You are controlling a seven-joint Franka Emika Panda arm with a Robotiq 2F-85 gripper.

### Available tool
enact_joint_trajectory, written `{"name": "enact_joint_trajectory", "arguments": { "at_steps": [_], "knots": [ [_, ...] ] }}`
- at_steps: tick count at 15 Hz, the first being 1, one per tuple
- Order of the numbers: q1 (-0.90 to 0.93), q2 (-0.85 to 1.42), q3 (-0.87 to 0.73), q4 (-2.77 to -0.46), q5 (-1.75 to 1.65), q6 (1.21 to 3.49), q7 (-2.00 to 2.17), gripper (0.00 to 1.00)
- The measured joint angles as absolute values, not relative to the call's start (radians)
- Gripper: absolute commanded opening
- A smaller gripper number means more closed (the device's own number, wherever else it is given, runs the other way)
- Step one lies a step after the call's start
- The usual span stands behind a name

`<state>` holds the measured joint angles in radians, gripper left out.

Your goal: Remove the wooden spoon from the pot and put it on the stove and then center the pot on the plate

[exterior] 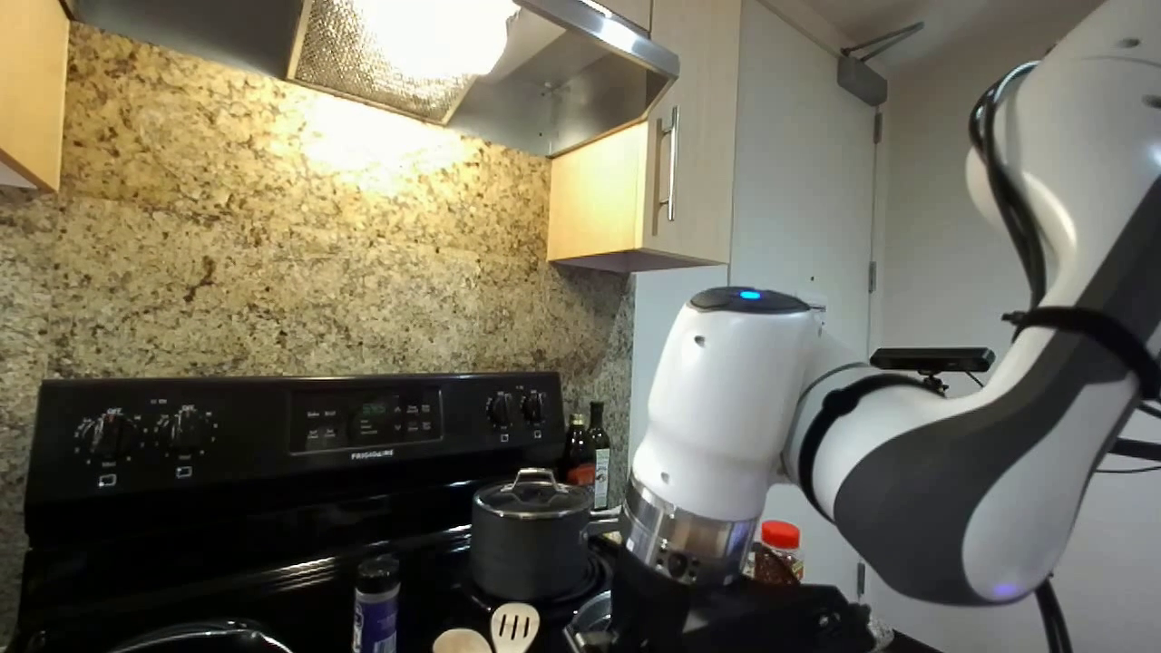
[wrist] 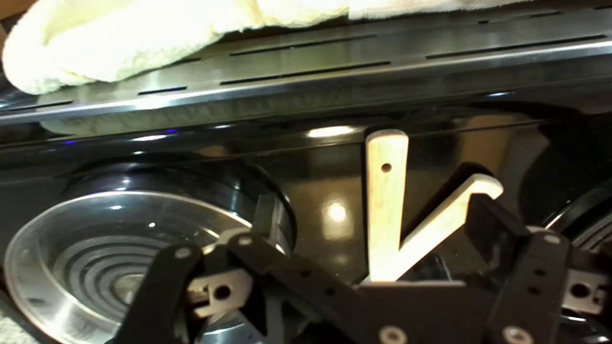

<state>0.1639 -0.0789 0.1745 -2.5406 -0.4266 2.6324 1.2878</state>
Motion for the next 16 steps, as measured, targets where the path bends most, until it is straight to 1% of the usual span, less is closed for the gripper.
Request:
{"name": "enact_joint_trajectory", "arguments": {
  "at_steps": [3, 5, 10, 16],
  "knots": [
    [0.167, -0.191, 0.183, -2.546, -0.351, 2.486, 1.181, 1.00],
    [0.183, -0.251, 0.180, -2.546, -0.296, 2.430, 1.046, 1.00],
    [0.215, -0.297, 0.208, -2.519, -0.215, 2.411, 0.761, 1.00],
    [0.196, -0.295, 0.226, -2.516, -0.210, 2.411, 0.754, 1.00]
  ]
}}
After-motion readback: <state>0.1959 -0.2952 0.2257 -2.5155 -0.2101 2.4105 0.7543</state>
